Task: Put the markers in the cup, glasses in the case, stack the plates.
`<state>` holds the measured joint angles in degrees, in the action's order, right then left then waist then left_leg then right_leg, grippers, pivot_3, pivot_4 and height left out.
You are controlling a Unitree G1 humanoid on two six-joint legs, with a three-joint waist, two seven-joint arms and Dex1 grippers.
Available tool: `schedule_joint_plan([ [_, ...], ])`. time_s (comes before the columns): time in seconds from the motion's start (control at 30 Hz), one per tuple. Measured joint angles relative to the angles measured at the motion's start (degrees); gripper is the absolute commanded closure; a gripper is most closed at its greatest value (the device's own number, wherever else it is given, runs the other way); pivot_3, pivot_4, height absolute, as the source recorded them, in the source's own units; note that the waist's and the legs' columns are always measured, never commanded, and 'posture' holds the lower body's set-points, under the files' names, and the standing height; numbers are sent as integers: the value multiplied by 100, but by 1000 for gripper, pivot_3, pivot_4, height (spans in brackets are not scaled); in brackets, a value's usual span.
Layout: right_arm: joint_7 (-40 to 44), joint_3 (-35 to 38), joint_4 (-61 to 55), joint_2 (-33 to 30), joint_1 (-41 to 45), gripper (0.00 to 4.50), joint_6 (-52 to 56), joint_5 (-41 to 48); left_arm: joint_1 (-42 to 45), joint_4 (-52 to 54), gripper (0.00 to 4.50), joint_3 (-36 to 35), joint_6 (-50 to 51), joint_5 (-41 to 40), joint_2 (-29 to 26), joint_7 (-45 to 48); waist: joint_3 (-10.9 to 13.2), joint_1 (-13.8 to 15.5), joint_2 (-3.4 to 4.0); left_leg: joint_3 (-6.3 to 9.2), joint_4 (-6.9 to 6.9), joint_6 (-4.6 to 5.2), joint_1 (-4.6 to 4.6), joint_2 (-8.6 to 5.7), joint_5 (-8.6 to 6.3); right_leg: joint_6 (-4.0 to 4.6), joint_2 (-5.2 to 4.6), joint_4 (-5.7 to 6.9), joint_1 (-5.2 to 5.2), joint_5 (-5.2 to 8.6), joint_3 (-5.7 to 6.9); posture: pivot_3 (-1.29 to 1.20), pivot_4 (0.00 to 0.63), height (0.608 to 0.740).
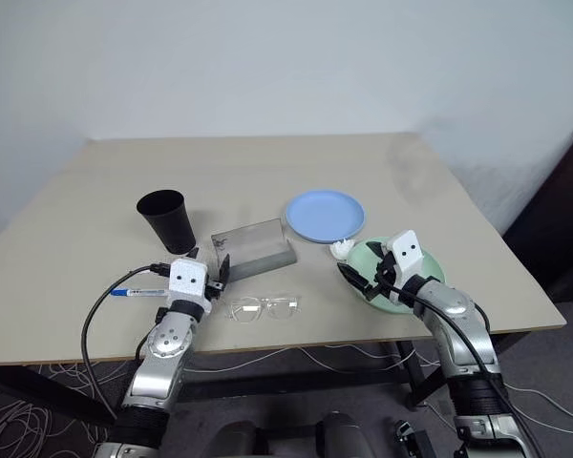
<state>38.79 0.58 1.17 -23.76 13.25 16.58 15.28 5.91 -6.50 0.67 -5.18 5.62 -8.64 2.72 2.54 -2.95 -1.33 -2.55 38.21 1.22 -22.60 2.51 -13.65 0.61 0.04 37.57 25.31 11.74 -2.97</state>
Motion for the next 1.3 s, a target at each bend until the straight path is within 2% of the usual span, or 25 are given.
schedule_joint_plan([
  [0.5, -290, -257, -253, 146, -72, 0, 211, -127, -114, 78, 1281, -194, 11, -205, -176, 276, 0, -1, 0, -1, 0, 0, 0, 1, 0, 0, 0, 1, 1, 0, 0, 0, 0, 740],
  [0.83, -889, -712, -1432, -15, -477, 0, 1343, -734, -114, 150, 1281, -93, 14, -994, -606, 1803, 0, 0, -1, -4, -1, -1, -2, 1, -1, 0, -4, -2, 4, 2, -1, 0, 0, 740],
  [1.07, -1209, -825, -1871, -112, -596, 0, 2081, -985, -337, 707, 1281, 399, 559, -1672, -913, 3228, 0, -3, 0, -3, -2, -2, -2, 2, -1, 0, -5, -2, 6, 3, 0, 0, 0, 740],
  [1.3, -1289, -863, -1993, -272, -625, 0, 2587, -1103, -367, 1018, 1281, 698, 953, -1811, -1072, 3806, 1, -6, -1, -2, -1, -1, -1, 2, -1, 1, -5, -3, 6, 3, 0, 0, 0, 740],
])
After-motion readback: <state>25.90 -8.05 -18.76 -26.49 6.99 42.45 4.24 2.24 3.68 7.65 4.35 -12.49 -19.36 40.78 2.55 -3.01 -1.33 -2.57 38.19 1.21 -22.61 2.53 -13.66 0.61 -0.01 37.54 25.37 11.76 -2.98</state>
